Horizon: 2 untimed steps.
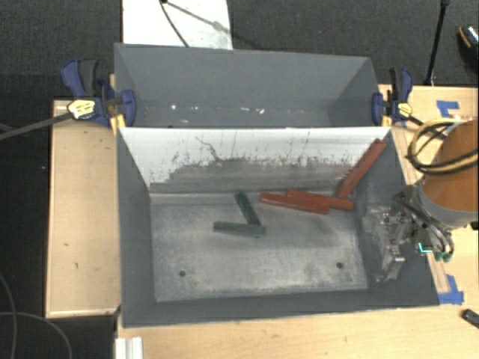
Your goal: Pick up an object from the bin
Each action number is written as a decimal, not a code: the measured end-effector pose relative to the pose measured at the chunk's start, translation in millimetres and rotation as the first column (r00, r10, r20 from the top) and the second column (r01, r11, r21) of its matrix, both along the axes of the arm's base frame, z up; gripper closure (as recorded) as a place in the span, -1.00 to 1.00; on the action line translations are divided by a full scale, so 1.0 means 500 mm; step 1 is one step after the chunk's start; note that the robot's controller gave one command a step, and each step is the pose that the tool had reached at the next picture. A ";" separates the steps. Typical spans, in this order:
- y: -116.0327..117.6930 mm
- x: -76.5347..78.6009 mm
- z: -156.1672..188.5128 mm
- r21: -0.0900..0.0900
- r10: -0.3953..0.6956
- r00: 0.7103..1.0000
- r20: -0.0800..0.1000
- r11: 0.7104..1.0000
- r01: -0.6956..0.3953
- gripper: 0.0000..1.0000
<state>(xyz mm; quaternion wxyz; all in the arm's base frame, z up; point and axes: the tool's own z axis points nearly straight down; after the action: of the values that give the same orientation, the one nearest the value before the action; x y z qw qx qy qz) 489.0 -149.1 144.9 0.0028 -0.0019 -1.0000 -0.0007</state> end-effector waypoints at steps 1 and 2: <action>0.140 0.109 0.076 0.000 0.089 0.996 0.016 0.996 -0.089 -1.00; 0.162 0.188 -0.053 0.000 -0.003 1.000 0.008 1.000 0.003 -1.00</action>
Offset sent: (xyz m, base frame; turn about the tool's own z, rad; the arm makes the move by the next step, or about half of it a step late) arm 0.0506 0.0654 0.0352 -0.0801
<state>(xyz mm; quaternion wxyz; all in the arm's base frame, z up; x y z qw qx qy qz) 583.1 -68.2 118.5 -0.0013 -0.0036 -1.0000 -0.0008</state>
